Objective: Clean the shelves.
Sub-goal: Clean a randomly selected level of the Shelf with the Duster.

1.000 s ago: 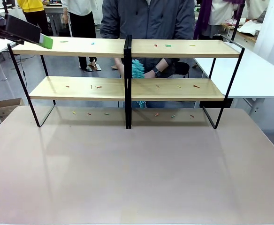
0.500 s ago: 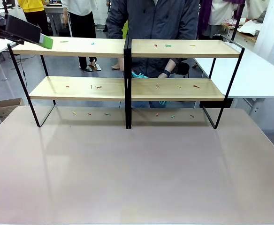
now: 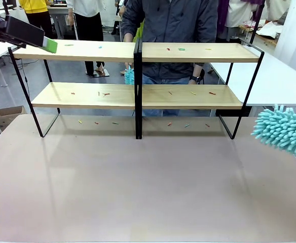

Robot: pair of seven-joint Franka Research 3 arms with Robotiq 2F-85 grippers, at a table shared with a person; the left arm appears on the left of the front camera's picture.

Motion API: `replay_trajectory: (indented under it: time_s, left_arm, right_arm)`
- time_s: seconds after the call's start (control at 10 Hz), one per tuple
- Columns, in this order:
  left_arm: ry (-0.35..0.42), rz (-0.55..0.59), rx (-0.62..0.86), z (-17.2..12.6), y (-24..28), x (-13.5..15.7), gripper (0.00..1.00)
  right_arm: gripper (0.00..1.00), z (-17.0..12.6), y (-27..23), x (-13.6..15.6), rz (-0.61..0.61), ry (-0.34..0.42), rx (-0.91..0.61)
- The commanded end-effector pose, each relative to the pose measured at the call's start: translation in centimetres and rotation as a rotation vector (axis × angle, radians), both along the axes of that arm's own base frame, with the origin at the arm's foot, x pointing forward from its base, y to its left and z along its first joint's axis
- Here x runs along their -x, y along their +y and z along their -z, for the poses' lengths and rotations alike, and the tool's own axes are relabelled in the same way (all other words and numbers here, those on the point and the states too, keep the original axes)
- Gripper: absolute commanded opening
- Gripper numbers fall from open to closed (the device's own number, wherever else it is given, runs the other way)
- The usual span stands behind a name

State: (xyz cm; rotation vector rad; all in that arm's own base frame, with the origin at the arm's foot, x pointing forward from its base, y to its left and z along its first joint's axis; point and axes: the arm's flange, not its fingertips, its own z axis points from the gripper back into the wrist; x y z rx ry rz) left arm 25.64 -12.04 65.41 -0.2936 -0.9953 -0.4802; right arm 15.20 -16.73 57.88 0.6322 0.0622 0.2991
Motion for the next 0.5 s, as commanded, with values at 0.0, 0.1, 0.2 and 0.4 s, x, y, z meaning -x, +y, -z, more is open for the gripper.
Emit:
replay_trajectory:
  time_s: [0.0,0.1,0.2,0.4]
  left_arm:
    - [0.0,0.0,0.003,0.0,0.1,0.0,1.0]
    - [0.0,0.0,0.003,0.0,0.1,0.0,1.0]
    - [0.0,0.0,0.003,0.0,0.1,0.0,1.0]
    - [0.0,0.0,0.003,0.0,0.1,0.0,1.0]
  right_arm:
    - [0.12,0.7,2.9,-0.1,-0.237,-0.02,0.097]
    - [0.12,2.4,6.8,-1.9,-0.291,-0.027,0.185]
    - [0.12,4.0,10.2,-3.6,-0.365,-0.04,0.203]
    - [0.12,7.9,16.5,-7.4,-0.29,-0.071,0.206]
